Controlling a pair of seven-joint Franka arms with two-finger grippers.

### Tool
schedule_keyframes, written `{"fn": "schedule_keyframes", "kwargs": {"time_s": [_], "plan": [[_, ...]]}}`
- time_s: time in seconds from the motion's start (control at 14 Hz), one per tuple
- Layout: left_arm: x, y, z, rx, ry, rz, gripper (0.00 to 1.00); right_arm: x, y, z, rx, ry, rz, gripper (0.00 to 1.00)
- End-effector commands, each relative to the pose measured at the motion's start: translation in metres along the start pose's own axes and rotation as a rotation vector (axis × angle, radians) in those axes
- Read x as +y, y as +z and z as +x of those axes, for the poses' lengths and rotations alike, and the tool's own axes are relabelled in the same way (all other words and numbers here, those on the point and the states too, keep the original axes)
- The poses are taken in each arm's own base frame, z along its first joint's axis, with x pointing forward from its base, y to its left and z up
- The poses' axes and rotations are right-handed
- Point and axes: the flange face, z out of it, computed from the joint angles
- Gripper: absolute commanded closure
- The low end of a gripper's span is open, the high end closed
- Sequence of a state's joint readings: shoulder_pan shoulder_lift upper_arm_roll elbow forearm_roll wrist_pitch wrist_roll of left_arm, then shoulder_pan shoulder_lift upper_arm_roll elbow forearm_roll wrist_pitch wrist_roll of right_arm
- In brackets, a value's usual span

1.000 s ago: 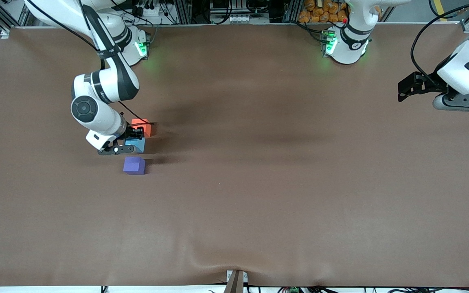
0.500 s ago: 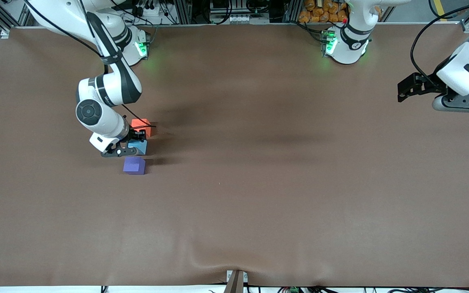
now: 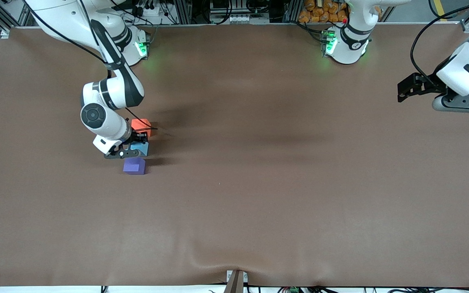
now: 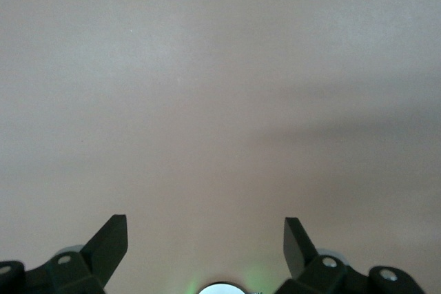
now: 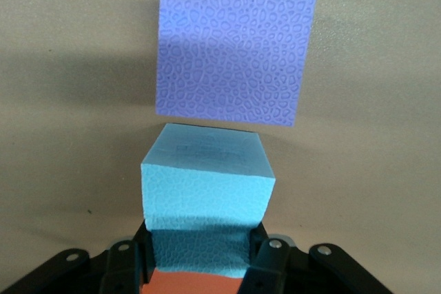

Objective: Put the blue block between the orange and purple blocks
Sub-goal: 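Lower the blue cube between the orange and purple cubes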

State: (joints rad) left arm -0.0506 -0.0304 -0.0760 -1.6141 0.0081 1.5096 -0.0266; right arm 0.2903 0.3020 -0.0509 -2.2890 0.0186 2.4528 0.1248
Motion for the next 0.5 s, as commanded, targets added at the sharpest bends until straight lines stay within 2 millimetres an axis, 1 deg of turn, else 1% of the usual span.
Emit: {"fn": "schedule_keyframes", "kwargs": {"time_s": [0.0, 0.07, 0.14, 0.21, 0.29, 0.36, 0.43], "plan": [[-0.003, -0.001, 0.000, -0.007, 0.004, 0.005, 0.00, 0.006, 0.011, -0.004, 0.020, -0.017, 0.001, 1.00], [-0.002, 0.000, 0.000, -0.009, 0.005, 0.006, 0.00, 0.006, 0.013, -0.003, 0.017, -0.017, 0.001, 0.89], [-0.003, -0.001, 0.000, -0.007, 0.004, 0.005, 0.00, 0.006, 0.013, -0.002, 0.015, -0.017, 0.001, 0.01], [-0.002, -0.001, 0.000, -0.006, 0.005, 0.007, 0.00, 0.006, 0.010, -0.001, 0.012, -0.015, 0.000, 0.00], [-0.003, -0.001, 0.000, -0.004, 0.005, 0.007, 0.00, 0.006, 0.003, 0.001, 0.002, -0.014, 0.000, 0.00], [-0.002, -0.001, 0.000, -0.004, 0.005, 0.007, 0.00, 0.005, -0.009, 0.004, -0.030, -0.015, -0.003, 0.00], [-0.002, -0.001, 0.000, -0.004, 0.005, 0.005, 0.00, 0.005, -0.029, 0.012, -0.064, -0.013, -0.006, 0.00]]}}
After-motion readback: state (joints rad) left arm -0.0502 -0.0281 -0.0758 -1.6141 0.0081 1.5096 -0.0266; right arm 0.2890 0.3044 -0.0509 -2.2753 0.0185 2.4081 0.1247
